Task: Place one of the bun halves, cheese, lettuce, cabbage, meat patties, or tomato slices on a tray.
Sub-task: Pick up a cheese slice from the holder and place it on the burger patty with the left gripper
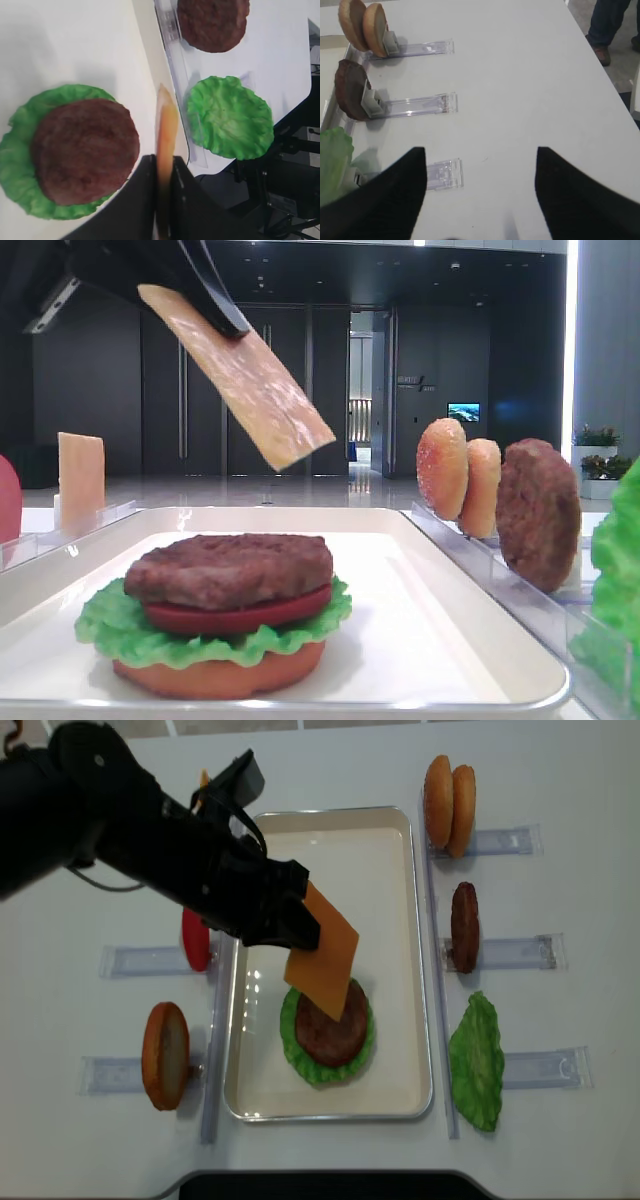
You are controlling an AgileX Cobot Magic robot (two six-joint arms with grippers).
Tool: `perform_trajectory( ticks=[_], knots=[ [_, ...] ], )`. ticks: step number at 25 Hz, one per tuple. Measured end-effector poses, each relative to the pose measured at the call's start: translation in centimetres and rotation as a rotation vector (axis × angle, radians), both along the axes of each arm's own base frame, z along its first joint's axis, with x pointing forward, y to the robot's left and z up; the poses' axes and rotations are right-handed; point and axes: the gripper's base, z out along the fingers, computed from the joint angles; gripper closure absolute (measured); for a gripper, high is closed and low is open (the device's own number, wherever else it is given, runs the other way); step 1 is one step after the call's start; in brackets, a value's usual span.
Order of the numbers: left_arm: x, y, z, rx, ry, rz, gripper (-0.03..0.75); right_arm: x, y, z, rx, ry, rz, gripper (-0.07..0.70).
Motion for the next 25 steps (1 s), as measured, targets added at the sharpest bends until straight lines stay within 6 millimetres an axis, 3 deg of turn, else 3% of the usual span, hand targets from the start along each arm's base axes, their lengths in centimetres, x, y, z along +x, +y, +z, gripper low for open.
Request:
perform_trajectory(
  ticks=[5,10,25],
  knots=[
    [-2.0,-1.3,-2.7,-0.041,-0.02,0.021,0.681,0.0,0.0,0.0,0.0,0.0,0.0,0.185],
    [-3.0,-1.4,-4.3,-0.046,-0.028,0.051,0.681,0.0,0.0,0.0,0.0,0.0,0.0,0.185],
    [-3.3,-0.8,-5.4,-0.036,-0.047,0.105,0.681,0.0,0.0,0.0,0.0,0.0,0.0,0.185]
  ],
)
